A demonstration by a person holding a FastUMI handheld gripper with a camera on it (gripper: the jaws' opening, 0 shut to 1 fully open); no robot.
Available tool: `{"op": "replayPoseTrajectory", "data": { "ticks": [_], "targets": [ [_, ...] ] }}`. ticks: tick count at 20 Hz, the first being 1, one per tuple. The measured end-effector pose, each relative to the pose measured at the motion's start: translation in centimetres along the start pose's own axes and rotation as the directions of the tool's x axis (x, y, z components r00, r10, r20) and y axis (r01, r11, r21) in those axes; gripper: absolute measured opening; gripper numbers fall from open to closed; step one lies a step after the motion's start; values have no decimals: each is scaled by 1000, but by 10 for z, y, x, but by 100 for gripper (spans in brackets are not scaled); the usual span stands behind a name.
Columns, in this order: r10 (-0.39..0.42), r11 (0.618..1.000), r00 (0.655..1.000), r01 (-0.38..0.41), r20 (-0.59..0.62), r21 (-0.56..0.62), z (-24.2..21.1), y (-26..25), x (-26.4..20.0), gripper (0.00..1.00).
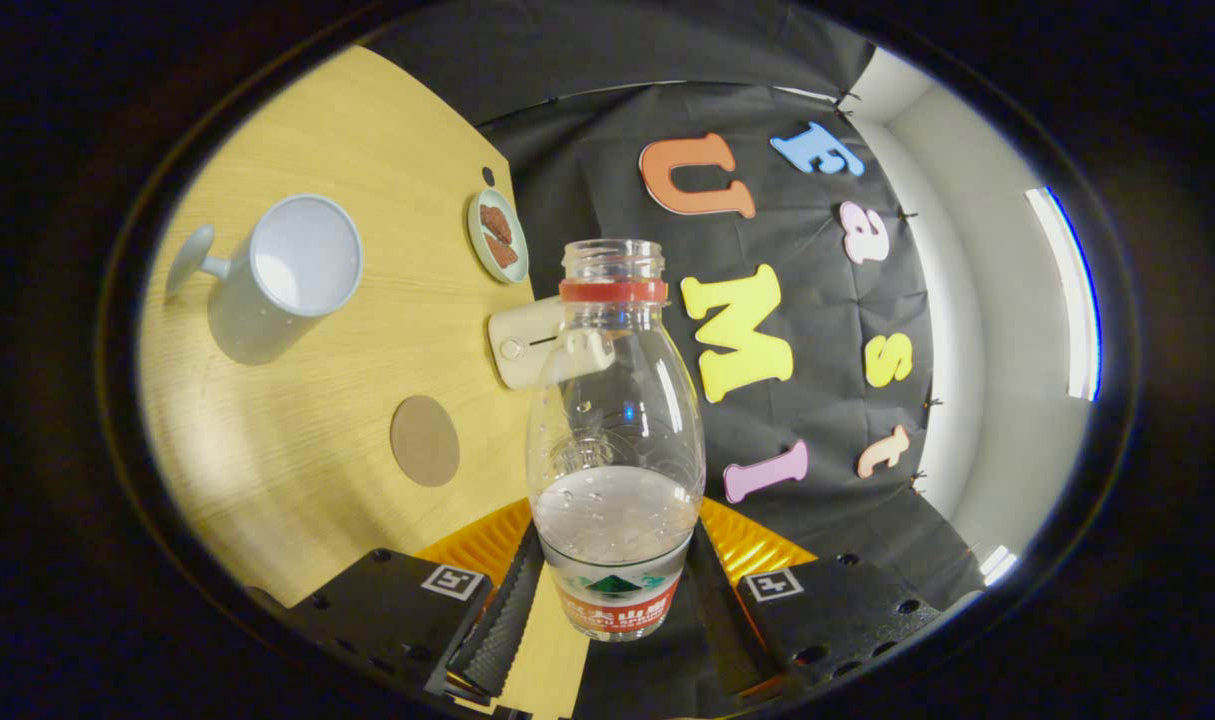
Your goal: Take the bottle from table, then pour the juice into the cup, finally place the bottle on the coaster
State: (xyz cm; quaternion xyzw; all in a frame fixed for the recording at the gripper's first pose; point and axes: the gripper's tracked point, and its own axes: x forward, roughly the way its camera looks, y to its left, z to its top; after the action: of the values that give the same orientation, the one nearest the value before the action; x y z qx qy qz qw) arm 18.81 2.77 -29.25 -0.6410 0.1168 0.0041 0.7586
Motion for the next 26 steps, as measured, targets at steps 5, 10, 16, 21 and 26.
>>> {"op": "replayPoseTrajectory", "data": {
  "ticks": [5,10,16,21,26],
  "targets": [
    [-30,993,999,32,12,-112,12,3,2,80],
    [-54,981,999,52,-3,-189,21,1,6,80],
    [-67,960,998,61,-14,-273,26,4,6,80],
    [-83,939,997,78,-3,-336,31,1,4,80],
    [-91,922,996,80,-11,-378,28,5,2,80]
  ]
}}
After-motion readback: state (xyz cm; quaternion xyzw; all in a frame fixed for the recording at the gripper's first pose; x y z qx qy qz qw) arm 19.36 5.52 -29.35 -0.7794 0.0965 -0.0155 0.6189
